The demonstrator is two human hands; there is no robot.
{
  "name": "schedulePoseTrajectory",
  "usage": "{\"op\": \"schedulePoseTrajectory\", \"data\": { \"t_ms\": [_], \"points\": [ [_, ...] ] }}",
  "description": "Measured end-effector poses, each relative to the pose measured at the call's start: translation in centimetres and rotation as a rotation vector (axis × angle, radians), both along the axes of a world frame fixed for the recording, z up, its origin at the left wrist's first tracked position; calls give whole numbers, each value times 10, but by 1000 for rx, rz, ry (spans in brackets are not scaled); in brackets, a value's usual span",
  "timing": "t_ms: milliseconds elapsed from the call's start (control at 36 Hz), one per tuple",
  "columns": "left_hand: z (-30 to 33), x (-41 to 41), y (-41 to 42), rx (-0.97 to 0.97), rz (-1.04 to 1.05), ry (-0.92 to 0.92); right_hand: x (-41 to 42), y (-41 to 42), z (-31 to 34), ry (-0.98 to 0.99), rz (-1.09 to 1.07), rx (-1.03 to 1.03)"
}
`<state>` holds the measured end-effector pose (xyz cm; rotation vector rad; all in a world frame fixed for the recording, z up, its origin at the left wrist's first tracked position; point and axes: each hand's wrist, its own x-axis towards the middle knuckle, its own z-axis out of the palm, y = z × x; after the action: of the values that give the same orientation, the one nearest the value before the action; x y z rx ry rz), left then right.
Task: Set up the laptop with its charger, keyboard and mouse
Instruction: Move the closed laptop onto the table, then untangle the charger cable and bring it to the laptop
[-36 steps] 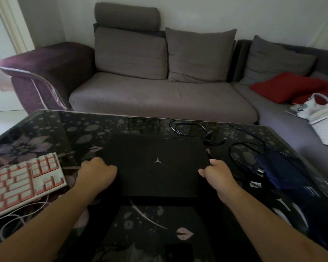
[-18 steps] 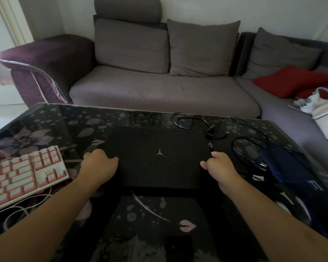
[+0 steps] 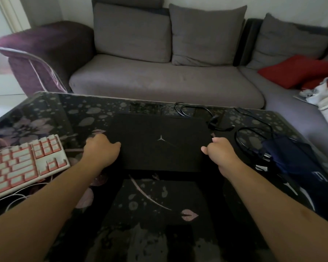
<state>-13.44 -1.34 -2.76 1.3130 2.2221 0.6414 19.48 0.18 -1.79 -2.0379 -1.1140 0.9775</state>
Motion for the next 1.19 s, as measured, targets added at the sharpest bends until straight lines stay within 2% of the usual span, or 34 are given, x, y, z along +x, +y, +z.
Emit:
{"op": "schedulePoseTrajectory", "data": {
  "t_ms": [222, 528, 639, 750, 833, 972, 1194],
  "points": [
    [0, 7, -1, -61, -14, 59, -1, -3, 2, 8, 15, 11],
    [7, 17, -9, -86, -12, 140, -3, -14, 5, -92, 90, 36],
    [12, 20, -18, -44, -56, 191, -2, -20, 10, -185, 135, 12],
    [23, 36, -33, 105, -178, 242, -3, -32, 17, -355, 216, 5],
    [29, 52, -39, 212, -335, 211, -4, -47, 26, -395, 266, -14],
    [28, 76, -50, 248, -554, 184, 6, -59, 32, -353, 303, -46],
    [17, 124, -35, 234, -729, 219, 40, -55, 25, -340, 261, 27]
  ]
}}
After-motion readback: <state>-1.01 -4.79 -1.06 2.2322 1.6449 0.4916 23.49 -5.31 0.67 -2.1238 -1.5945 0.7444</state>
